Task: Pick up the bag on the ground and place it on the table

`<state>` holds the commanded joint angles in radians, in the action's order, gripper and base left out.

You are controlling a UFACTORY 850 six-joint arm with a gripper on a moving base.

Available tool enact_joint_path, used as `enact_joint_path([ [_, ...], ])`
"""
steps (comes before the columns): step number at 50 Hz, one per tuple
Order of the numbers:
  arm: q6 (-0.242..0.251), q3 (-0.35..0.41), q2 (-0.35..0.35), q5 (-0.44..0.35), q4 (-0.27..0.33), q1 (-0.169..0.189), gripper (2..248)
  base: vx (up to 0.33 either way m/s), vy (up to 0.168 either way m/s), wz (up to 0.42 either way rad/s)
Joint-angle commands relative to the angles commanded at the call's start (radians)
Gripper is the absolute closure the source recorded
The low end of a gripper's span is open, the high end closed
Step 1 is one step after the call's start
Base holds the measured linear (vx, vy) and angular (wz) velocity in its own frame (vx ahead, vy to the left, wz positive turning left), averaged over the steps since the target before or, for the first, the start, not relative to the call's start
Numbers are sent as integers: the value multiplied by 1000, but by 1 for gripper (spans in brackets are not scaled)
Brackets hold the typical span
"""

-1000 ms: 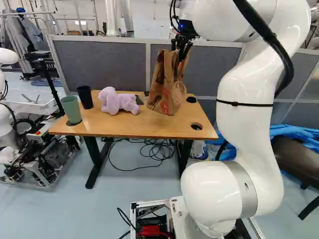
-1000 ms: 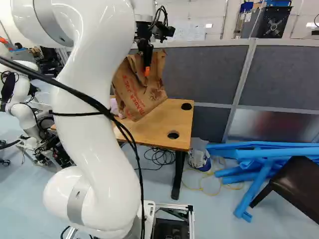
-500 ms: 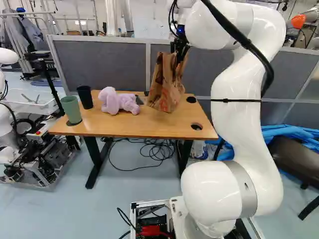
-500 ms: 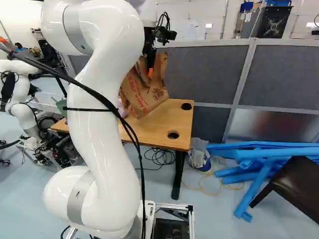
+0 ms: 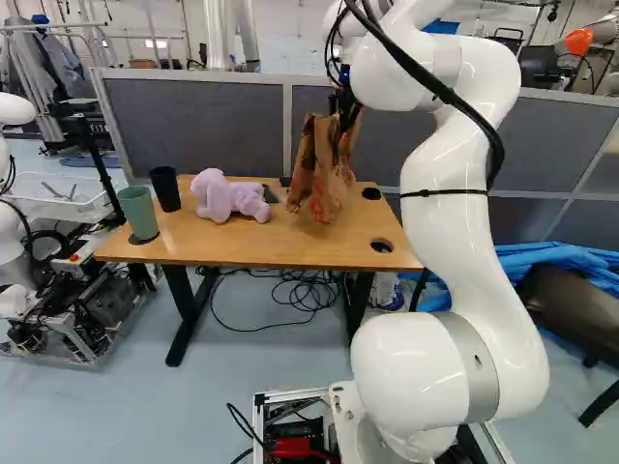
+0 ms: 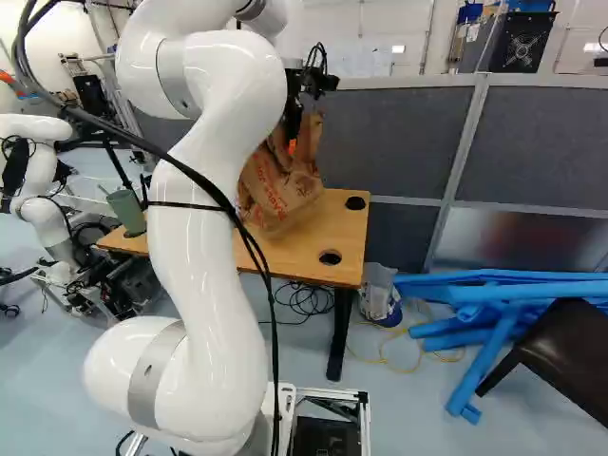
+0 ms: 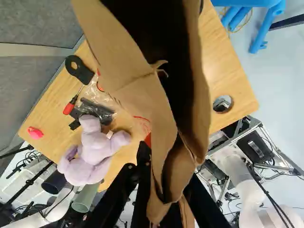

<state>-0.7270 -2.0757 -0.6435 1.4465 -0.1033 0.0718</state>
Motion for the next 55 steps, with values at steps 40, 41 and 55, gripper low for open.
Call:
enact_joint_path([
  [40, 0, -62, -132, -14, 0, 6, 224, 0, 0, 0],
  [41, 0, -62, -134, -14, 0, 6, 224, 0, 0, 0],
  [55, 0, -61, -166, -14, 0, 6, 224, 0, 0, 0],
])
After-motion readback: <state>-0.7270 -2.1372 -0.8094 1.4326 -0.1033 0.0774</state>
